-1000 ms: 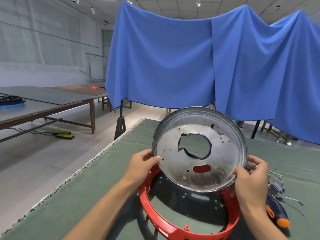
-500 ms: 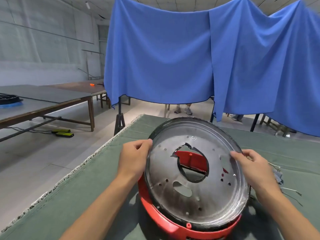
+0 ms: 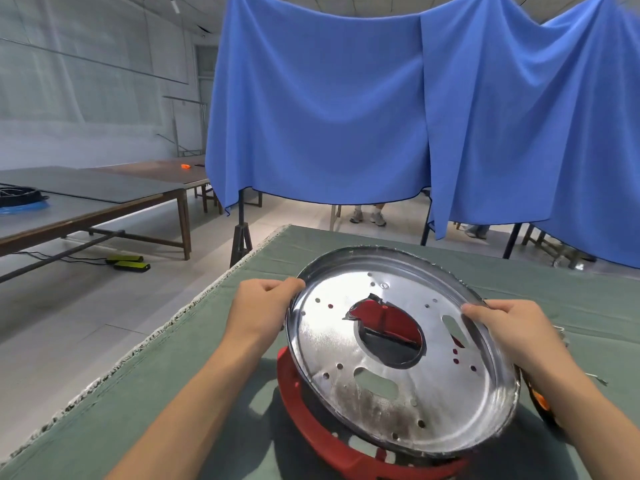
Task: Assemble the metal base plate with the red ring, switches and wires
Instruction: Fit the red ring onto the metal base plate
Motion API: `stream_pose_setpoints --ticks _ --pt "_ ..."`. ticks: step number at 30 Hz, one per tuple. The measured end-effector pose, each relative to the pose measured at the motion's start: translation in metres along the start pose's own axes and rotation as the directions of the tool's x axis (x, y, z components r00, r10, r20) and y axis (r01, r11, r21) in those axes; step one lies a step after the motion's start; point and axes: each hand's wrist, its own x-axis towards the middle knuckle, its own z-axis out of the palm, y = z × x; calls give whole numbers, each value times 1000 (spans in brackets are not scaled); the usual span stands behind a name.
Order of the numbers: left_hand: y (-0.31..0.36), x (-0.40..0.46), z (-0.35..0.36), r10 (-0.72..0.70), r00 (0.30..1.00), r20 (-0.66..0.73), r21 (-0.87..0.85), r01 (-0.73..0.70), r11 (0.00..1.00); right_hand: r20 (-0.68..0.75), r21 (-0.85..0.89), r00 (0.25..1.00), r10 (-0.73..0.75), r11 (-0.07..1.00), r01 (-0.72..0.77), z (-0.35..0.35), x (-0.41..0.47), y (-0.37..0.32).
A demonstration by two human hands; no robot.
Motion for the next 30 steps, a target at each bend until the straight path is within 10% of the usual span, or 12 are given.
stream_pose_setpoints --ticks 13,30 --pt "-19 -1 2 0 1000 14 376 -5 927 0 -263 997 72 962 -69 4 -4 0" --pt "-4 -13 -5 -192 978 82 370 149 917 150 -300 988 23 954 24 6 -1 1"
